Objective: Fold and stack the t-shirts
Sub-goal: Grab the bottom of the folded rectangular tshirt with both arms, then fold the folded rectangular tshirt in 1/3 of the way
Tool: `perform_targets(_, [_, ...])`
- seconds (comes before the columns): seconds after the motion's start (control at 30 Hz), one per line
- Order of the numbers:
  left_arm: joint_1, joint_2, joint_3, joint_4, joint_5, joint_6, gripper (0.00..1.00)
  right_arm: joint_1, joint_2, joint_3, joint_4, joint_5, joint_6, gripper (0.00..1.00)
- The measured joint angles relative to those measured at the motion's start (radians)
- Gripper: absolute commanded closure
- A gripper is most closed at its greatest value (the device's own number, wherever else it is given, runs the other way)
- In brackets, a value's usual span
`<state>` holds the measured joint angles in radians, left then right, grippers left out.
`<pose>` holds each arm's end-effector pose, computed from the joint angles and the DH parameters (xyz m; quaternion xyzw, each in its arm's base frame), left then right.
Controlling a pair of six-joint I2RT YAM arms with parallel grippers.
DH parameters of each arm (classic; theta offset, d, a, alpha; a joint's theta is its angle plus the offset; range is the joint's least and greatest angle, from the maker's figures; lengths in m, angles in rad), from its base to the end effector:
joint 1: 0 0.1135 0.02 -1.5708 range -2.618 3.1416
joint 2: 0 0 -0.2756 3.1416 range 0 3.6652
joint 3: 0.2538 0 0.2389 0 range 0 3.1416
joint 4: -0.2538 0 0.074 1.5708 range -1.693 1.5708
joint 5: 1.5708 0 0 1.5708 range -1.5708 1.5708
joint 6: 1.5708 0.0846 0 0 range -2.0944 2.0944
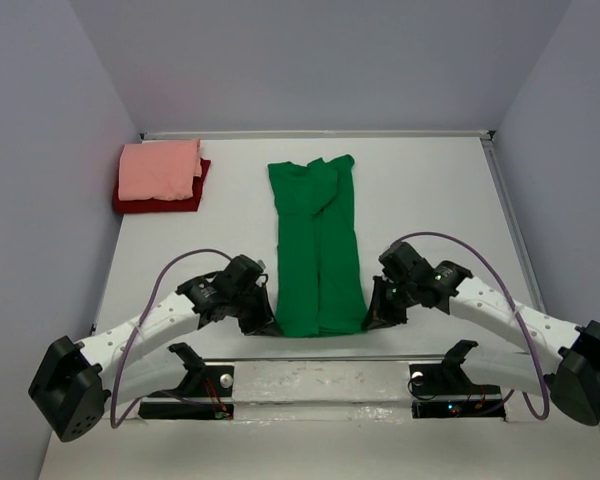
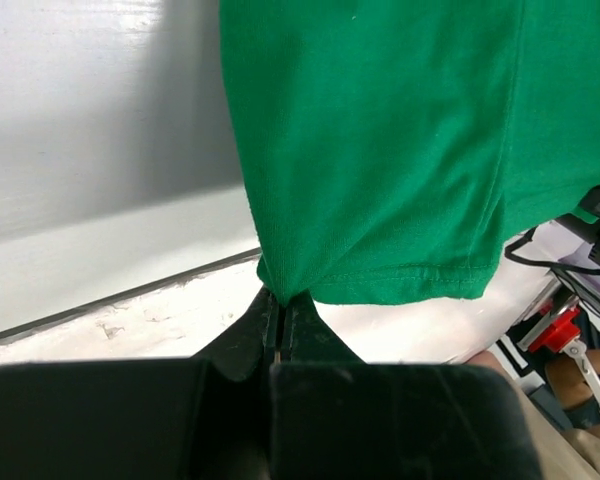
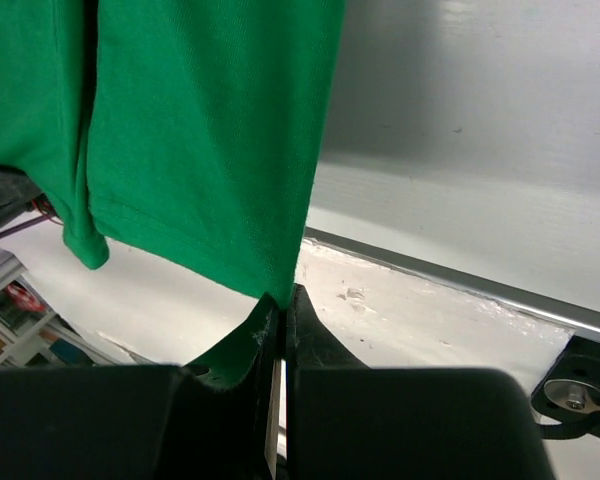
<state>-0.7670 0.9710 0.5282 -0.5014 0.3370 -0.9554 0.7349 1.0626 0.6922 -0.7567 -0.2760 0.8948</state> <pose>0.1169 -0.1515 0.1715 -0.0368 0.9386 -0.3344 0.0769 0.1254 0.1444 0.1861 0.0470 0.9655 0.2506 0.0519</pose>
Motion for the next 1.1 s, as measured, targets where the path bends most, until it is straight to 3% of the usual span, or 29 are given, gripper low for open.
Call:
perform_targets(0.2, [0.000, 0.081, 0.141, -0.061, -0.051, 0.039, 1.00, 0.006, 0.075, 0.058, -0.037, 0.029, -0.008, 1.00])
perform_targets(0.63, [0.001, 0.260, 0.475, -0.215, -0.215, 0.177, 1.00, 0.006, 0.303, 0.404, -0.143, 0.194, -0.092, 1.00])
perform_targets(0.87, [0.029, 0.316, 0.535, -0.249, -0.245, 0.233, 1.00, 0.002, 0.446, 0.584, -0.179, 0.291, -0.146, 1.00])
perform_targets(1.1, [0.159, 0.327, 0.555, -0.257, -0.247, 0.306, 1.00, -0.053, 0.502, 0.652, -0.191, 0.320, -0.179, 1.00])
